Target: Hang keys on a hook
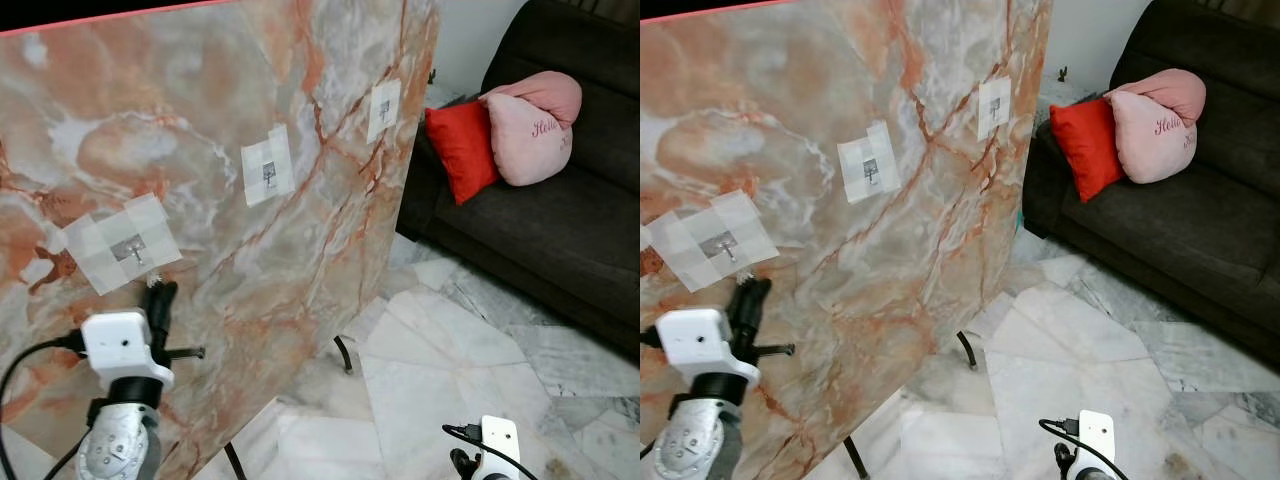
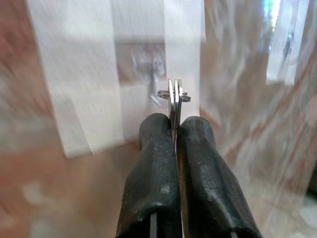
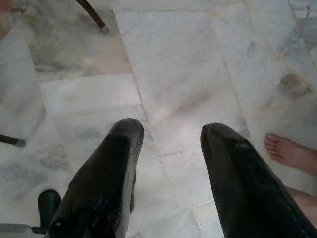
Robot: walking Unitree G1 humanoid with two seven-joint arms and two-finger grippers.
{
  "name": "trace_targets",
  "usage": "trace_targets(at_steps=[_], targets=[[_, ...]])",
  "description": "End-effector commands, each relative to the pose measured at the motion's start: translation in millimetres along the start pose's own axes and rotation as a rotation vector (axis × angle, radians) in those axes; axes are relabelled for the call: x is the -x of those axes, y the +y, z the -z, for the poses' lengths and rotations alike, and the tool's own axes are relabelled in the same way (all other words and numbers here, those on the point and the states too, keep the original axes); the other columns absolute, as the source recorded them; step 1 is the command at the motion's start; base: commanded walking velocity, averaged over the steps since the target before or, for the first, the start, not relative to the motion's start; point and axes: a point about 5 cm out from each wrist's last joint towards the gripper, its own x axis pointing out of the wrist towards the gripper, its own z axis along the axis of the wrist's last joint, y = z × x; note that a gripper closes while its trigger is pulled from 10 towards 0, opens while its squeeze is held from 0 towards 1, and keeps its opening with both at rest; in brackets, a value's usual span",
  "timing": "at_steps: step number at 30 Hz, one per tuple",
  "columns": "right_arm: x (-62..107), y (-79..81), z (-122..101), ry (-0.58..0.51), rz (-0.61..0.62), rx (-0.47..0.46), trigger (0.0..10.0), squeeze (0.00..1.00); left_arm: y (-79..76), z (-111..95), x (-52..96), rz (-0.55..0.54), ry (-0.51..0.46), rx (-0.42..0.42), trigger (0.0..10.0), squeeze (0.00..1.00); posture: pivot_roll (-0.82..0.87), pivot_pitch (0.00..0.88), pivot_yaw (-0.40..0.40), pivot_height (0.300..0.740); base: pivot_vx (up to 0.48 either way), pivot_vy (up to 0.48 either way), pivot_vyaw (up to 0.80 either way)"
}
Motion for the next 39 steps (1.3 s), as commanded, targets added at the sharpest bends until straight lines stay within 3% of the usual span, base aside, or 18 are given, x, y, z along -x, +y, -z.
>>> trace_targets(at_steps=[1, 12, 39], targets=[[-0.1, -3.8, -5.0, -0.016, 0.011, 0.004, 10.0, 0.0, -1.4, -4.4, -0.3, 0.0, -0.021, -0.019, 10.0, 0.0, 0.14, 0.0, -0.081, 0.74, 0.0, 0.0, 0.0], [-0.5, -3.9, -7.2, -0.019, 0.015, 0.002, 10.0, 0.0, 0.1, -5.8, 7.7, -0.008, -0.015, -0.039, 10.0, 0.0, 0.15, 0.0, -0.089, 0.74, 0.0, 0.0, 0.0], [-0.4, -3.8, -7.1, -0.019, 0.014, 0.003, 10.0, 0.0, -10.5, -7.1, 0.2, 0.031, -0.02, -0.029, 10.0, 0.0, 0.14, 0.0, -0.089, 0.74, 0.0, 0.0, 0.0]])
